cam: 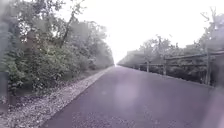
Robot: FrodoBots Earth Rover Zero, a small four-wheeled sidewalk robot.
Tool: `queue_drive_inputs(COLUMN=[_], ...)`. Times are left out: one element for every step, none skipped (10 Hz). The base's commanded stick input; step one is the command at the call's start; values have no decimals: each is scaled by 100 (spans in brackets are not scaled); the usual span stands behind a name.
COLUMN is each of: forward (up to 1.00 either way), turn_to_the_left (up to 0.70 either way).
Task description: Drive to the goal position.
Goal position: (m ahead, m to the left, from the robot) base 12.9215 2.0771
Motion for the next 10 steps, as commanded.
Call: queue_drive_inputs(forward=[100,100,100,100,100,100,100,100,100,100], turn_to_the_left=[0,0,0,0,0,0,0,0,0,-23])
